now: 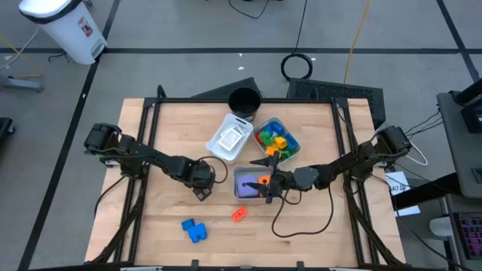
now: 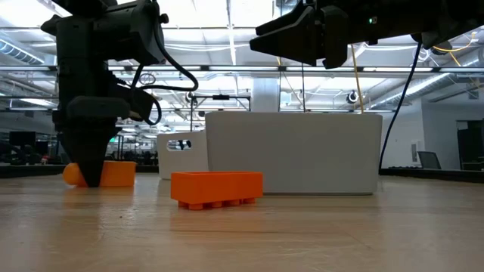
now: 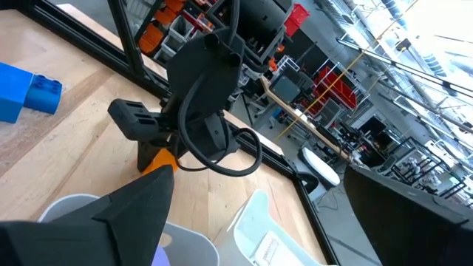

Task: Pick & Place Toys
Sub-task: Put the orange game piece into the top gray bin

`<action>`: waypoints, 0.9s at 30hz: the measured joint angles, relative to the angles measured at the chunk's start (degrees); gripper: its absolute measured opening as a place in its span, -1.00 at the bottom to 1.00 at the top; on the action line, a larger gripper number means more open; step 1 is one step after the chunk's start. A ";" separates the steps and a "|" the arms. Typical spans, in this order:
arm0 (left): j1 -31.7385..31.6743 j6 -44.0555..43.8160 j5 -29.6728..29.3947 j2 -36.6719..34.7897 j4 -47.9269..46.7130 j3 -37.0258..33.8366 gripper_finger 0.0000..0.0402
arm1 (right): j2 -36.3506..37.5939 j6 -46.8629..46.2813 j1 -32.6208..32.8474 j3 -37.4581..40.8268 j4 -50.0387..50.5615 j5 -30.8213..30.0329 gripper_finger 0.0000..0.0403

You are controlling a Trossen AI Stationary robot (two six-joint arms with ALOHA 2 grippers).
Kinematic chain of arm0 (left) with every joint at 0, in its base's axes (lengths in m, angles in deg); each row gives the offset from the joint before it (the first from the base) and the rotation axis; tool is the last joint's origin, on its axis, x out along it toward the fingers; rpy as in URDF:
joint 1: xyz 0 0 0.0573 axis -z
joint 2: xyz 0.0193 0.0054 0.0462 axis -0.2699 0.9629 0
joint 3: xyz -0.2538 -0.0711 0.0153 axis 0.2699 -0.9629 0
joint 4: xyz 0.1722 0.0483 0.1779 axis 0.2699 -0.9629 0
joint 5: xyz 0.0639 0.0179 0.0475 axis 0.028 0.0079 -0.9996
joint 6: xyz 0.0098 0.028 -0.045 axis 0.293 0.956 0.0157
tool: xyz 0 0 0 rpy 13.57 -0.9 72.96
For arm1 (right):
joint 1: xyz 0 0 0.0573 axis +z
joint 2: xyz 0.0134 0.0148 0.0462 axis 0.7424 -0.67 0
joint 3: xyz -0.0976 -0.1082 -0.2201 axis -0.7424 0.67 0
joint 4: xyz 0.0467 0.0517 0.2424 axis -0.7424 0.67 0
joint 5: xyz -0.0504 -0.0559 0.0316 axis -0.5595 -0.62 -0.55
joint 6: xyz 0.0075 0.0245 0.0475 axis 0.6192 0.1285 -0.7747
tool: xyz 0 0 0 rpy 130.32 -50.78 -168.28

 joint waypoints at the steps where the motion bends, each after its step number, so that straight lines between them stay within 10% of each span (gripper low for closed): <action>1: -0.02 -0.37 -0.06 0.02 -0.04 0.00 -0.07 | 0.00 0.00 0.00 0.00 0.00 0.02 0.83; 27: 5.10 0.84 -10.20 -16.93 17.31 -0.36 -0.22 | 0.04 -4.68 -1.00 0.00 1.26 5.03 0.83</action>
